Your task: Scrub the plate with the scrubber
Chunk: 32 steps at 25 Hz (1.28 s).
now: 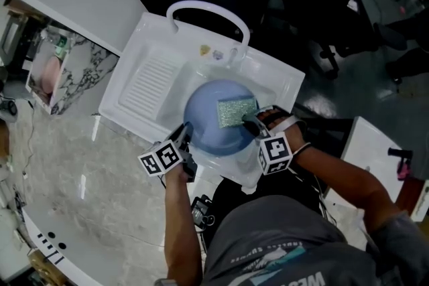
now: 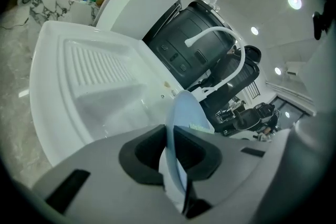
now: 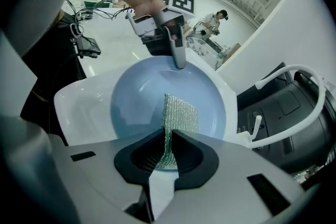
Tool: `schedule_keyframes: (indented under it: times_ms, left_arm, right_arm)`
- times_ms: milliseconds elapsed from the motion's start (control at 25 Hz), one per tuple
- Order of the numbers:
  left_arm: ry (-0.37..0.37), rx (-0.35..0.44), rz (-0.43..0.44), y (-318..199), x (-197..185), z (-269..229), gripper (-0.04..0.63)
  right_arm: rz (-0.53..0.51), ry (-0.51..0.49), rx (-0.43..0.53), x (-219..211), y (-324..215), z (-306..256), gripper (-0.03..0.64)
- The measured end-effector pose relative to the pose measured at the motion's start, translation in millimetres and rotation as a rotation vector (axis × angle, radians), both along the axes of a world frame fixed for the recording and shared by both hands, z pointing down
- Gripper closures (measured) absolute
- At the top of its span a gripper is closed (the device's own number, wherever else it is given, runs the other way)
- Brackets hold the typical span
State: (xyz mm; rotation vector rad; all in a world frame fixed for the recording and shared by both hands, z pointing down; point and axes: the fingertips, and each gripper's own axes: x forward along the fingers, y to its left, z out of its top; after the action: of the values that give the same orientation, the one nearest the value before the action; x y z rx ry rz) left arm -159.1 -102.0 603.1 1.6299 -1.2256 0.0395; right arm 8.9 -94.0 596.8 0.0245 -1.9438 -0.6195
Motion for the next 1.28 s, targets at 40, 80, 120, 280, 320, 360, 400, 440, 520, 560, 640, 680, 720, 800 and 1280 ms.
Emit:
schedule_keyframes:
  times_ms: [40,80,120,280,320,360,400,440,520,560,640,680,720,800,1280]
  left_arm:
    - [-0.003,0.001,-0.001,-1,-2,0,0.557]
    - [-0.008,0.002,0.001,-2,-3,1,0.558]
    - [-0.014,0.002,0.006,-3,-3,1,0.558]
    - [-0.023,-0.005,0.034,-6,3,6,0.558]
    - [-0.022,-0.008,0.039,-6,5,7,0.558]
    - [-0.021,-0.010,0.042,-6,7,8,0.558]
    - [-0.019,-0.012,0.044,-6,8,9,0.558]
    - [-0.018,-0.013,0.045,-6,8,10,0.558]
    - [-0.016,-0.017,0.044,-6,7,11,0.558]
    - [-0.015,-0.018,0.042,-7,6,12,0.558]
    - [-0.012,-0.015,0.032,-8,2,11,0.558]
    - [-0.009,-0.012,0.026,-9,-1,10,0.558]
    - [-0.003,-0.007,0.017,-11,-4,9,0.560]
    - [0.015,0.006,-0.007,-15,-10,4,0.560]
    - [0.004,0.044,-0.175,-48,-99,-12,0.558]
  right_arm:
    - [-0.009,0.008,-0.017,5,11,1,0.548]
    - [-0.020,0.011,-0.036,8,24,3,0.548]
    - [-0.033,0.009,-0.055,8,36,4,0.548]
    - [-0.068,-0.031,-0.118,-10,71,6,0.548]
    - [-0.071,-0.041,-0.122,-17,74,7,0.548]
    - [-0.070,-0.051,-0.120,-23,73,9,0.548]
    - [-0.066,-0.061,-0.114,-29,69,10,0.548]
    - [-0.057,-0.069,-0.107,-35,62,11,0.548]
    - [-0.024,-0.078,-0.091,-42,41,13,0.548]
    - [-0.001,-0.081,-0.084,-44,29,13,0.548]
    - [0.050,-0.090,-0.066,-46,3,9,0.548]
    - [0.074,-0.101,-0.050,-46,-10,3,0.548]
    - [0.096,-0.121,-0.031,-45,-22,-7,0.548]
    - [0.130,-0.184,0.014,-43,-40,-34,0.549]
    - [0.422,-0.216,0.114,64,-90,-59,0.548]
